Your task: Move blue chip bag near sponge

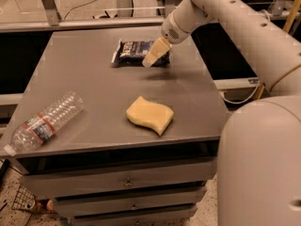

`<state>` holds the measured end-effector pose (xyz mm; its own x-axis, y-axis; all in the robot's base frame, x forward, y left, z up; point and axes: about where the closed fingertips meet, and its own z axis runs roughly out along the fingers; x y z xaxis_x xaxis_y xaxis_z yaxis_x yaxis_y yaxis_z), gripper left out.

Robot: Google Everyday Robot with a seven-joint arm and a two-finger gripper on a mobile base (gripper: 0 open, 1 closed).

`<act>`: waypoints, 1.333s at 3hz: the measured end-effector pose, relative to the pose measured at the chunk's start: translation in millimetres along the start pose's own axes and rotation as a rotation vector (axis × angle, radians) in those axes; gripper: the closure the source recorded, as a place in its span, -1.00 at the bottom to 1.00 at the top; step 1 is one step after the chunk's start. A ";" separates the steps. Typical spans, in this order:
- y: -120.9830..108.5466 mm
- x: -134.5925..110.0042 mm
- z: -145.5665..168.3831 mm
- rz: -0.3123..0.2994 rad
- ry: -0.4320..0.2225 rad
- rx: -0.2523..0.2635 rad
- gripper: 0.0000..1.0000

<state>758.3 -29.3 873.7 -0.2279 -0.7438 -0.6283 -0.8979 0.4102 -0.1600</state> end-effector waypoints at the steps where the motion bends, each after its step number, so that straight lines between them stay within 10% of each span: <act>1: -6.7 9.2 20.2 0.053 0.047 0.008 -0.57; 3: -8.6 21.4 24.8 0.076 0.069 0.007 0.36; 4: -16.4 33.8 -21.1 0.038 0.050 0.068 0.96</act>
Offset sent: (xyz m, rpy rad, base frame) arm 0.0176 -0.0072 -0.0314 -0.0416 0.0723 -0.1078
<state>757.4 -72.3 871.2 -0.2813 -0.7520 -0.5962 -0.8611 0.4720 -0.1891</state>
